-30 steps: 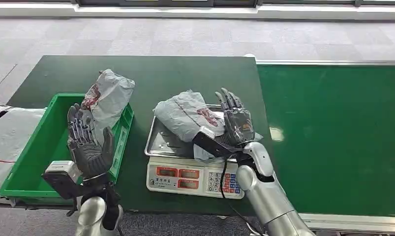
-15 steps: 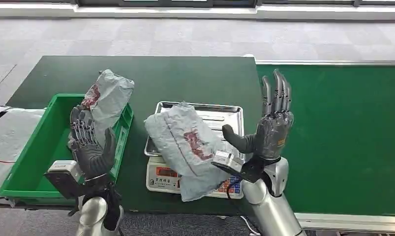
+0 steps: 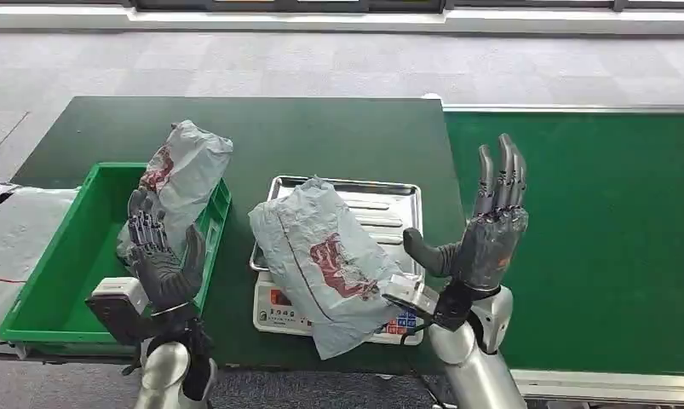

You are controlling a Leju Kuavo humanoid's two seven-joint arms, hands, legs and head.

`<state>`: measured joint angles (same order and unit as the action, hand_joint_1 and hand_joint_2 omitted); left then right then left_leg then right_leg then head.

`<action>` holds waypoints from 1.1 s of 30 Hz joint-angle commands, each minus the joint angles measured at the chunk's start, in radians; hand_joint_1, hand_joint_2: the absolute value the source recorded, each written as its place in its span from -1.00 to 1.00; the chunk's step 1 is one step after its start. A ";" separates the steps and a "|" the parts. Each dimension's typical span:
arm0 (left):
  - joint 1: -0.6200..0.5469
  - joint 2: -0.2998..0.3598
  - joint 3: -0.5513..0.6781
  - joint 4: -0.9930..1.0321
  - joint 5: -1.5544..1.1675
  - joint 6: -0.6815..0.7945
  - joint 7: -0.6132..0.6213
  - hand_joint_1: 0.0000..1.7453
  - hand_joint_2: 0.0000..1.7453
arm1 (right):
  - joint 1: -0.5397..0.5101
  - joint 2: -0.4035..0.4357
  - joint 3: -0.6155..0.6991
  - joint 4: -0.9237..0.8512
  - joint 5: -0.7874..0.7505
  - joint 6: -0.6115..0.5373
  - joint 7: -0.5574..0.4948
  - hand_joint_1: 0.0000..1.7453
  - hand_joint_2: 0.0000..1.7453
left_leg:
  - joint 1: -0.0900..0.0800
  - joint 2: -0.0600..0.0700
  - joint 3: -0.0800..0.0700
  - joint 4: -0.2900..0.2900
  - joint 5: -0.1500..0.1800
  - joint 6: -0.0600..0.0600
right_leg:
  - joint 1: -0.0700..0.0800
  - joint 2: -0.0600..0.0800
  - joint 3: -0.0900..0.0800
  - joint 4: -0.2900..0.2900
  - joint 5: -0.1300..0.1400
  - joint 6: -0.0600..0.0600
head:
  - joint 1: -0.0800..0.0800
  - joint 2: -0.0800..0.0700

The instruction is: Moved the parcel from conveyor to table for the left to box.

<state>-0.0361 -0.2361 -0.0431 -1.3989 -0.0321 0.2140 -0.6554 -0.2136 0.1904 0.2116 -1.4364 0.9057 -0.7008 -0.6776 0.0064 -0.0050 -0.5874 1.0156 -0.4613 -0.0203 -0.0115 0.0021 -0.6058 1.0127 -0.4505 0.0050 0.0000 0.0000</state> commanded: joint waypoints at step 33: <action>-0.135 0.025 -0.260 0.175 -0.413 -0.134 0.165 -1.00 1.00 | 0.092 0.138 -0.087 -0.422 0.039 0.003 -0.021 -1.00 1.00 | 0.000 -0.001 0.004 -0.002 0.001 0.001 | 0.000 -0.002 0.005 -0.003 0.000 0.000 | 0.000 0.000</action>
<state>-0.0860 -0.2167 -0.2785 -1.3893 -0.4795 0.1221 -0.5199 -0.1495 0.2991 0.1465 -1.9142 0.9575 -0.7004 -0.6985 0.0063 -0.0043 -0.5861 1.0155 -0.4614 -0.0195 -0.0119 0.0023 -0.6046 1.0126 -0.4504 0.0051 0.0000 0.0000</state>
